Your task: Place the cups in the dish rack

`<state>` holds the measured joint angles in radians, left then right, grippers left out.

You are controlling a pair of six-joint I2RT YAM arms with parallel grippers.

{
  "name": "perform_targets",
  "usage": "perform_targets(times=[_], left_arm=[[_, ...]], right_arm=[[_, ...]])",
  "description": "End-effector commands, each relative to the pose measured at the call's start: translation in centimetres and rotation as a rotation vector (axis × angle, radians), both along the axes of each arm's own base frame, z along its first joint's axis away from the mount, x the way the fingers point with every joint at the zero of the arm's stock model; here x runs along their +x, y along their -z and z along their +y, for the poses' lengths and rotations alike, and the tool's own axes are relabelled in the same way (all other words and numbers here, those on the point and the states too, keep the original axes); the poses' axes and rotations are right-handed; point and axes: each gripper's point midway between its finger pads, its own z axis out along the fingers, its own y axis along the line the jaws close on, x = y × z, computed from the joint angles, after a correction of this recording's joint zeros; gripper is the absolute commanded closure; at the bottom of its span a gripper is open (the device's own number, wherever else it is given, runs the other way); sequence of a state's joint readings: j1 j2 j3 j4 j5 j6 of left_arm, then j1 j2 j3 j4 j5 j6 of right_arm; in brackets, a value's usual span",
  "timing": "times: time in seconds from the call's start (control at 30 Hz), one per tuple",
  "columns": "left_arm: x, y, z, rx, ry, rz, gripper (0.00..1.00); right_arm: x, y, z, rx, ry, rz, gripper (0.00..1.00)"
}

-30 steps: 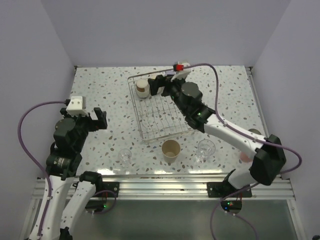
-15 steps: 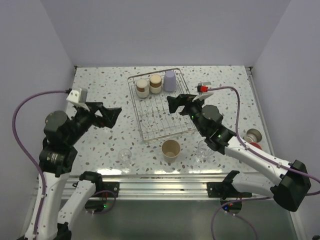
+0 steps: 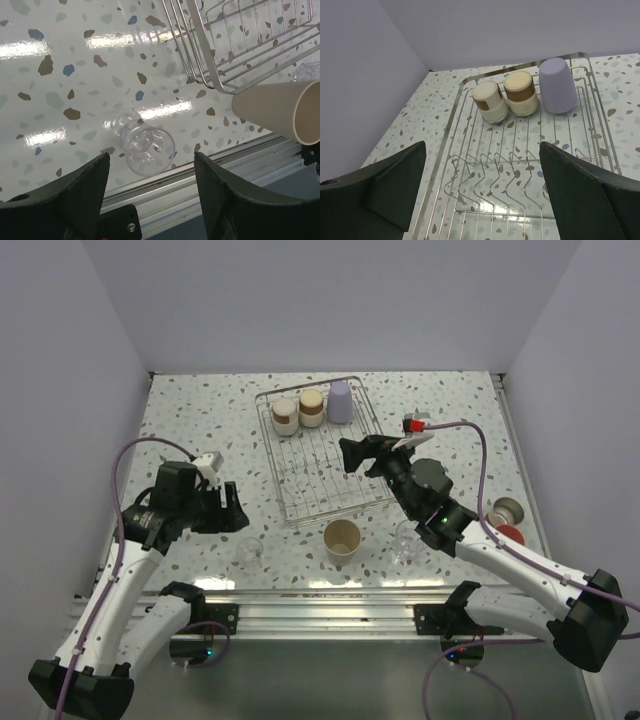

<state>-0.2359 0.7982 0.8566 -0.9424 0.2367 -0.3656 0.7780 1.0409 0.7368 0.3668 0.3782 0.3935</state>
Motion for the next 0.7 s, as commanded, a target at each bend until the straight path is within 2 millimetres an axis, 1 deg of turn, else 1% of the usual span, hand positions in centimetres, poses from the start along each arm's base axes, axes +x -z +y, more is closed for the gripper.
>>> perform_targets(times=[0.0, 0.03, 0.07, 0.1, 0.13, 0.2, 0.23, 0.3, 0.33, 0.4, 0.43, 0.67], left_arm=[[-0.7, -0.3, -0.1, 0.005, -0.01, -0.007, 0.32], [-0.9, 0.1, -0.6, 0.004, 0.009, 0.009, 0.33], [-1.1, 0.9, -0.8, 0.005, 0.012, 0.03, 0.34], [-1.3, 1.4, -1.1, 0.0, 0.007, 0.048, 0.39], [-1.1, 1.7, -1.8, -0.006, 0.026, 0.042, 0.4], [-1.4, 3.1, -2.3, -0.008, 0.021, 0.074, 0.41], [-1.3, 3.5, -2.9, -0.006, 0.038, 0.078, 0.41], [-1.2, 4.3, -3.0, 0.022, 0.019, 0.087, 0.41], [-1.4, 4.8, -3.6, 0.04, 0.042, 0.099, 0.4], [-1.3, 5.1, -3.8, 0.066, 0.036, 0.103, 0.38], [-1.4, 5.5, -4.3, 0.078, 0.054, 0.113, 0.38], [-1.4, 5.9, -4.7, 0.119, 0.057, 0.125, 0.38]], right_arm=[[0.0, -1.2, -0.4, 0.048, 0.02, -0.026, 0.02], [0.1, -1.2, -0.5, 0.051, 0.023, -0.026, 0.02], [0.0, -1.0, -0.5, 0.055, 0.021, -0.025, 0.02], [0.0, -1.2, -0.4, 0.061, 0.018, -0.027, 0.02], [0.0, -1.1, -0.3, 0.065, 0.014, -0.027, 0.02], [0.0, -0.9, -0.1, 0.064, 0.008, -0.023, 0.02], [0.1, -0.6, 0.0, 0.058, 0.007, -0.014, 0.02], [0.2, -0.4, 0.1, 0.051, 0.01, -0.01, 0.02], [0.3, -0.3, 0.0, 0.052, 0.014, -0.008, 0.02], [0.3, -0.3, 0.0, 0.047, 0.016, -0.009, 0.02], [0.3, -0.3, -0.1, 0.046, 0.021, -0.01, 0.02], [0.6, 0.4, 0.0, 0.028, 0.029, 0.001, 0.02]])
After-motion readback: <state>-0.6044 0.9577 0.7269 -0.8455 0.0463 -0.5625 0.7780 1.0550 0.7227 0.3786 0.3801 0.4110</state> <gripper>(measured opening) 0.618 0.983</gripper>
